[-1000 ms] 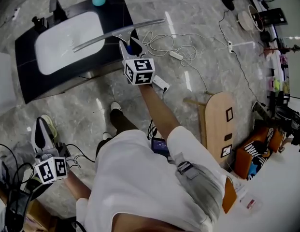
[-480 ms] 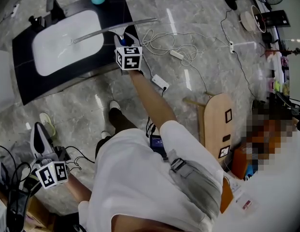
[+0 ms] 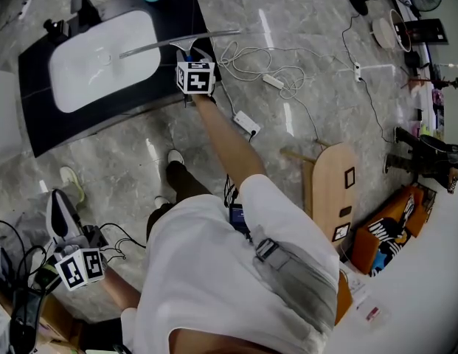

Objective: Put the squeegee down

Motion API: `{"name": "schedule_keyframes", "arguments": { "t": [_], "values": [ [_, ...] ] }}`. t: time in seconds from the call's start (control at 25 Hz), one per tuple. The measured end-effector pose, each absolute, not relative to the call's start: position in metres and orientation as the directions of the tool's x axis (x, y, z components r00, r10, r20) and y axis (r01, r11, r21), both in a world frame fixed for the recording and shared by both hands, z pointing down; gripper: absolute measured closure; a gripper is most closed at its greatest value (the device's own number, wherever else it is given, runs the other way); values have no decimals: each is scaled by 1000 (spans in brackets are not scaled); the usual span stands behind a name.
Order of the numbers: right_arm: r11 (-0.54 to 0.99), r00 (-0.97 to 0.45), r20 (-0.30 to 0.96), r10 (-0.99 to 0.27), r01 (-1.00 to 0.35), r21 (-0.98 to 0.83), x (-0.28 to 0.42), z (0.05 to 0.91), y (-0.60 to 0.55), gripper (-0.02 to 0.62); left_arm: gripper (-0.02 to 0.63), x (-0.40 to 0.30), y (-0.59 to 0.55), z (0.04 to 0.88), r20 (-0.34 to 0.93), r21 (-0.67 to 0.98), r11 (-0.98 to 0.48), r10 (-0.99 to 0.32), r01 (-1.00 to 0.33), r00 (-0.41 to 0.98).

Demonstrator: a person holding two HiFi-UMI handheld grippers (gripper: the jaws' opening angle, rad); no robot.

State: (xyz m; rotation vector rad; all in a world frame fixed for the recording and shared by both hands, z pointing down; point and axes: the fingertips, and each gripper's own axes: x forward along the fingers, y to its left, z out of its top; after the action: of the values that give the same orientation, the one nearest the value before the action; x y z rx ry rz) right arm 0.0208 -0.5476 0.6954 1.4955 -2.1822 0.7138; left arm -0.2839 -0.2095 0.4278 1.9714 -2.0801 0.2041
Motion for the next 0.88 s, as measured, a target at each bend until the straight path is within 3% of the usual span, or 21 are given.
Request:
{"name": "schedule_keyframes", "arguments": {
  "t": [0.88],
  "values": [
    [284, -264, 770, -580, -952, -113, 11, 766, -548, 460, 606, -298, -192, 441, 325, 48, 101, -942, -994, -80]
  ]
}}
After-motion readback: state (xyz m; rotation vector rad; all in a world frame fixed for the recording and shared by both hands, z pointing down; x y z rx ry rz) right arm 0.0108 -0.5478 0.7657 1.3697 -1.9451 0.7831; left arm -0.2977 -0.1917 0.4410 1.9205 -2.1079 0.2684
